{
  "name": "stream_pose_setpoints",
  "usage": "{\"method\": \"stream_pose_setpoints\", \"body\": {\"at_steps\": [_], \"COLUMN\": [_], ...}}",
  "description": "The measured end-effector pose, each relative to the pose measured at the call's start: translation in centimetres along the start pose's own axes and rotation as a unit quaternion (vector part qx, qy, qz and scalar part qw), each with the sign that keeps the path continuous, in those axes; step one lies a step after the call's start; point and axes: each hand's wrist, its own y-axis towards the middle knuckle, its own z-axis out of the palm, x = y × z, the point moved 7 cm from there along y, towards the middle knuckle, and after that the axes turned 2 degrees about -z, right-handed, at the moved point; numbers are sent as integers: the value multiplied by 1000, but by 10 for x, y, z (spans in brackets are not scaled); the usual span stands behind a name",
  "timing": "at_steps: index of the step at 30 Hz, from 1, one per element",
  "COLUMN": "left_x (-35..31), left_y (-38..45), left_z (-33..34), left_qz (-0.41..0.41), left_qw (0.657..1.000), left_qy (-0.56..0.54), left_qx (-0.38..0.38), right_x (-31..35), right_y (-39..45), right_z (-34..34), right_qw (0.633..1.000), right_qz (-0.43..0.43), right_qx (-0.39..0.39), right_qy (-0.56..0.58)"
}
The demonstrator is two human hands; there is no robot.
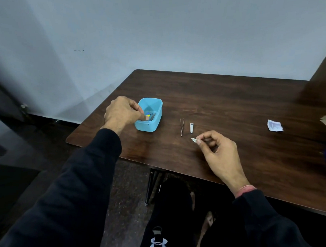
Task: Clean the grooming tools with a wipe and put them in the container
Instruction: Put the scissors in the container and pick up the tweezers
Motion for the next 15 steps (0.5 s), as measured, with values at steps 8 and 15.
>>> {"method": "stream_pose_setpoints", "body": {"at_steps": [8, 15], "left_x": [-7, -30], "left_y": [-20, -100], "left_z": [-13, 42], "left_qz": [37, 113], "left_qw": [996, 990], "left_qy": [-50, -48], "left_qx": [-67, -66], "right_x": [-2, -1], "right_y": [0, 0], "right_z": [-1, -4], "right_qw": [1000, 1000], "right_qz": [-6, -10], "right_qx": [-10, -24], "right_qy": [-4, 1]}}
